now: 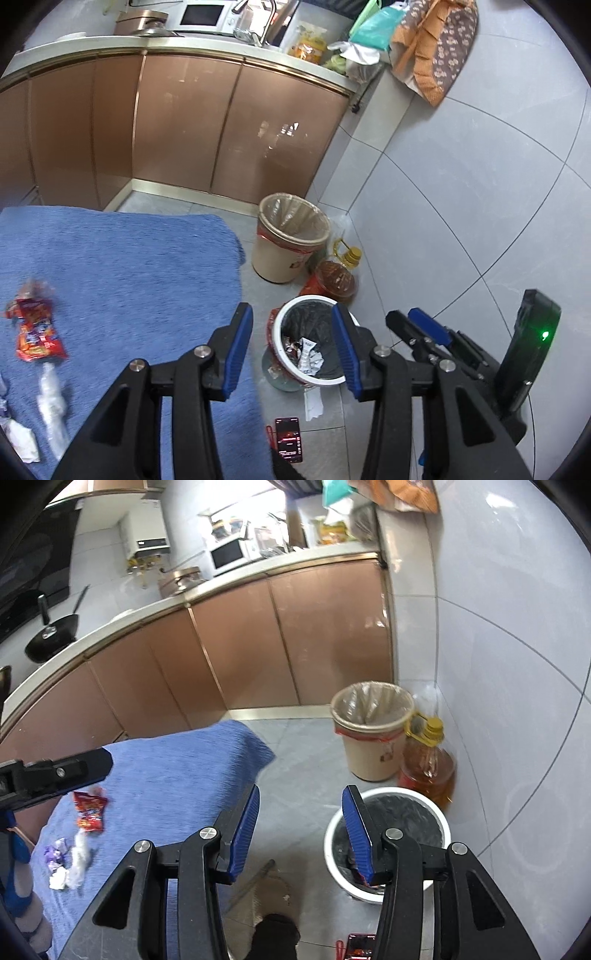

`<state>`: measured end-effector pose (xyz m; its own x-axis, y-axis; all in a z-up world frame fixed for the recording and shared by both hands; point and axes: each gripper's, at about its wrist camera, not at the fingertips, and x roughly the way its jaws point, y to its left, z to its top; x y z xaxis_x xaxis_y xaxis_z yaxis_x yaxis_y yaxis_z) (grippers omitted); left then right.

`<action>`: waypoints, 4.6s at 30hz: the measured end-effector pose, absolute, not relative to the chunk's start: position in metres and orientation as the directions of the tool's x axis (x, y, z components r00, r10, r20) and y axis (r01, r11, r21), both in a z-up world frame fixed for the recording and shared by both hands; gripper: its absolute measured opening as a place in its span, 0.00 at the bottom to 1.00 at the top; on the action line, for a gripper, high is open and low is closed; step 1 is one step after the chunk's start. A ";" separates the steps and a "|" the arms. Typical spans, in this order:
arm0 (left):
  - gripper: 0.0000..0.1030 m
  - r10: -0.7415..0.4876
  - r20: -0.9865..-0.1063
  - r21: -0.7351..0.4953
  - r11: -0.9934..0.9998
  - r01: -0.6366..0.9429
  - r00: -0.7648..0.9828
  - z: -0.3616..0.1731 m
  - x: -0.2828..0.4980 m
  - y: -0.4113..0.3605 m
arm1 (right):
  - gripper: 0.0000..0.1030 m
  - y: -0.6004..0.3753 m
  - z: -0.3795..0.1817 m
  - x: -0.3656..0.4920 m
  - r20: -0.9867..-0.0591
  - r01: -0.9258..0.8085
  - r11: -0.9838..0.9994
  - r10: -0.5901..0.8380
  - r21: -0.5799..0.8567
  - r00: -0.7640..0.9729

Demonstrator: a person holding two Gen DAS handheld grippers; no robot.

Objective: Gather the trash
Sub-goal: 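Raise both open tools from the bin back over the table, then grasp the purple wrapper with the left tool while the right tool grasps the clear plastic bag, then carry the purple wrapper and plastic bag to the bin and open both tools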

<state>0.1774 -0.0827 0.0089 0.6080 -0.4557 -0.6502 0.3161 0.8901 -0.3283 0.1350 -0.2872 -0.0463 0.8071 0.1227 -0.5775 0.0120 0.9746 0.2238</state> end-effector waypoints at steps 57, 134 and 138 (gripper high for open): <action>0.41 -0.222 -0.775 -0.086 0.964 0.250 0.591 -0.075 0.084 0.224 | 0.55 0.004 -0.084 0.142 -0.687 -0.502 0.817 0.538 0.283 0.489; 0.28 -0.381 -0.642 -0.225 0.923 0.311 0.666 0.048 0.105 0.077 | 0.35 -0.196 -0.004 0.099 -0.479 -0.314 0.880 0.461 0.356 0.747; 0.28 -0.447 -0.652 -0.257 0.890 0.376 0.612 0.042 0.138 0.016 | 0.35 -0.238 -0.014 0.111 -0.496 -0.229 0.910 0.384 0.345 0.779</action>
<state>0.1376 0.0159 0.0420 0.6118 -0.4472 -0.6525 0.3763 0.8901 -0.2573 0.1105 -0.2379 -0.0138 0.7788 0.3842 -0.4958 -0.2293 0.9101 0.3451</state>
